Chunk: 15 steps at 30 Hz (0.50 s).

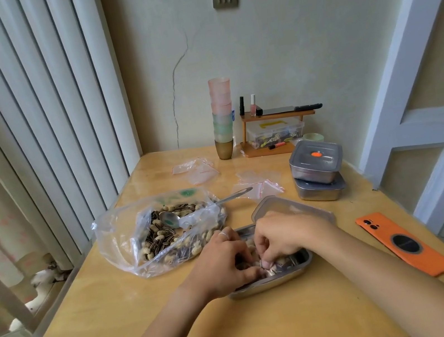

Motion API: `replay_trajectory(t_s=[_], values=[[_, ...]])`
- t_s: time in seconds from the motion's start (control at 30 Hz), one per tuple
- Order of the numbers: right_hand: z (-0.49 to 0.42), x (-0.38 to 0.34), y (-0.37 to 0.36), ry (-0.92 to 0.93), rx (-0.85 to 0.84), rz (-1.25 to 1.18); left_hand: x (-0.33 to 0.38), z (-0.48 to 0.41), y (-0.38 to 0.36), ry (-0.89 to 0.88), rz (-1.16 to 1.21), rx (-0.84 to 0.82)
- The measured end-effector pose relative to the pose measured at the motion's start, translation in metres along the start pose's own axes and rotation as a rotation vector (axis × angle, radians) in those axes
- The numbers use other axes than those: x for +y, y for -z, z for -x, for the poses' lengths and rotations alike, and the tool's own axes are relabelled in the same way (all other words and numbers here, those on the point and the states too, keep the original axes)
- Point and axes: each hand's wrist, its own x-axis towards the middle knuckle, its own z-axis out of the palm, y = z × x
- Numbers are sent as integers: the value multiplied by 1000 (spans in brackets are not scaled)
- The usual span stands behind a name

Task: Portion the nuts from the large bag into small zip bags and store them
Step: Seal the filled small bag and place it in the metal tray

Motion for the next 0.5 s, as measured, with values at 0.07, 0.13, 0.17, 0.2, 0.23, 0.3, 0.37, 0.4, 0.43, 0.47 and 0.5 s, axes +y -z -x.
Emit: replay_trajectory(t_s=[0.07, 0.13, 0.17, 0.2, 0.23, 0.3, 0.37, 0.4, 0.43, 0.47, 0.5], values=[[2, -4, -5, -35, 37, 34, 0, 0, -1, -16, -39, 6], [3, -5, -8, -52, 39, 56, 0, -1, -4, -38, -123, 29], [3, -3, -8, -52, 33, 53, 2, -3, -7, -50, -166, 54], [4, 1, -6, -45, 24, 13, 5, -4, -9, -57, -190, 73], [4, 8, -3, -33, 2, -81, 7, -6, -11, -57, -191, 74], [4, 27, 4, 12, -28, -374, 10, -10, -15, -46, -192, 26], [1, 50, 8, 8, 91, -565, 12, -12, -16, -31, -242, -65], [-4, 63, 7, -26, 201, -582, 12, -12, -17, -21, -274, -114], [-10, 76, 3, -89, 330, -547, 13, -12, -16, -13, -301, -155], [-16, 89, -3, -171, 453, -475, 14, -12, -16, -9, -322, -183], [-23, 102, -10, -247, 523, -396, 15, -12, -16, -6, -337, -204]])
